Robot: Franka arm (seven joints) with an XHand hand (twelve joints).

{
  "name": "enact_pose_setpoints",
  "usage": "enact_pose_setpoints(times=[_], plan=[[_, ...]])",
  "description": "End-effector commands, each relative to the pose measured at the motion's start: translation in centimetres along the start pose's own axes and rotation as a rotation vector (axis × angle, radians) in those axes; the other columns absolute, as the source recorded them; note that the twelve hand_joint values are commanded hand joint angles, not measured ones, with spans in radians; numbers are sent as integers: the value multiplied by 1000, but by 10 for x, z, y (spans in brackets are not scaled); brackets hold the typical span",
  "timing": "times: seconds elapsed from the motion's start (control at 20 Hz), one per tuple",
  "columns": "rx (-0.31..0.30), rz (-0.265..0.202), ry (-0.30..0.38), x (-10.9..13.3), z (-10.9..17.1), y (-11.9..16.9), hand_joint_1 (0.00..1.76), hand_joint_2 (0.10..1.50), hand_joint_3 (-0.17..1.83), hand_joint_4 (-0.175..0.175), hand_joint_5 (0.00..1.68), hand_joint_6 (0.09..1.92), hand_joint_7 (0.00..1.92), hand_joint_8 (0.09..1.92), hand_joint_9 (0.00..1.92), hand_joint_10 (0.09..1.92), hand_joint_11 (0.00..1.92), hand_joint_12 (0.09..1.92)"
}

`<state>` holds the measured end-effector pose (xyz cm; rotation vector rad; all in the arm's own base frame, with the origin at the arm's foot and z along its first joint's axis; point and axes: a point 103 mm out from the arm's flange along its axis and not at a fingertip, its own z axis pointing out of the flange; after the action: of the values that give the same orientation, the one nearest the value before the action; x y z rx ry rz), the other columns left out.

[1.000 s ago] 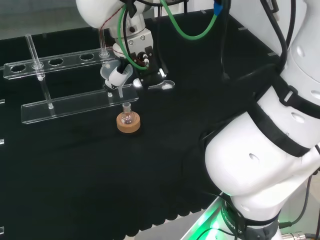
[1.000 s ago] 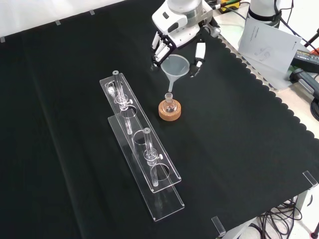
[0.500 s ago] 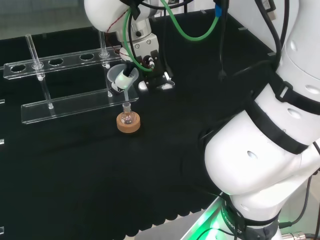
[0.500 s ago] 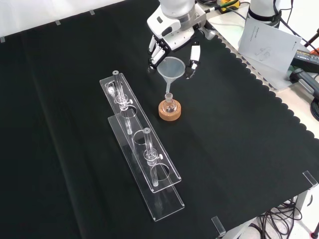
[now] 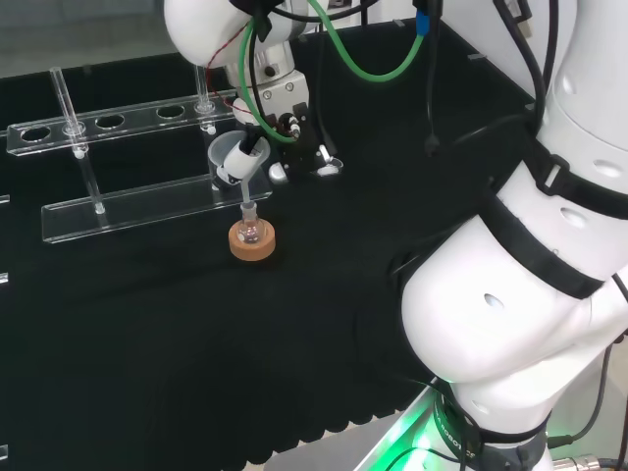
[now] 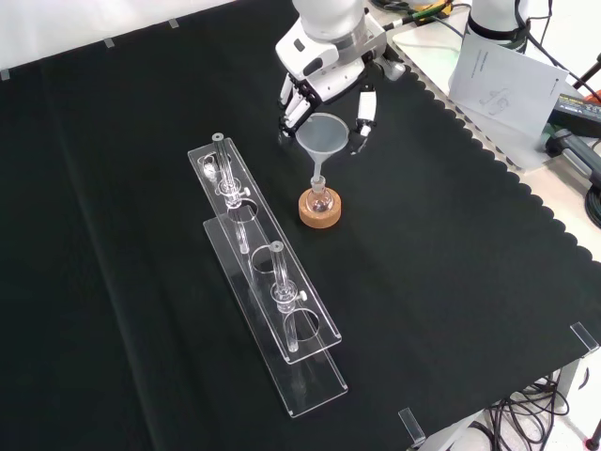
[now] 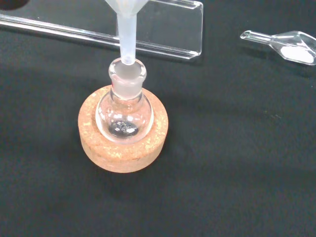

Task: Place the funnel on the round-bottom flask.

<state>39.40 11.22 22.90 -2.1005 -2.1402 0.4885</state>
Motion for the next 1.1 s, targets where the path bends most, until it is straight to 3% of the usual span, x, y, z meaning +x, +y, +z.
enact_pose_setpoints(times=[0.05,0.35,0.5,1.1], plan=[[9,-7,13,-5,5,-1,700,810,474,-71,634,589,879,727,1276,400,891,1067],[20,-11,17,-14,14,3,700,810,475,-71,634,591,878,729,1272,404,888,1070],[38,37,14,-9,19,6,699,809,476,-71,633,592,878,730,1270,407,887,1072],[46,-8,33,0,23,4,697,809,479,-72,628,594,876,733,1265,414,883,1076]])
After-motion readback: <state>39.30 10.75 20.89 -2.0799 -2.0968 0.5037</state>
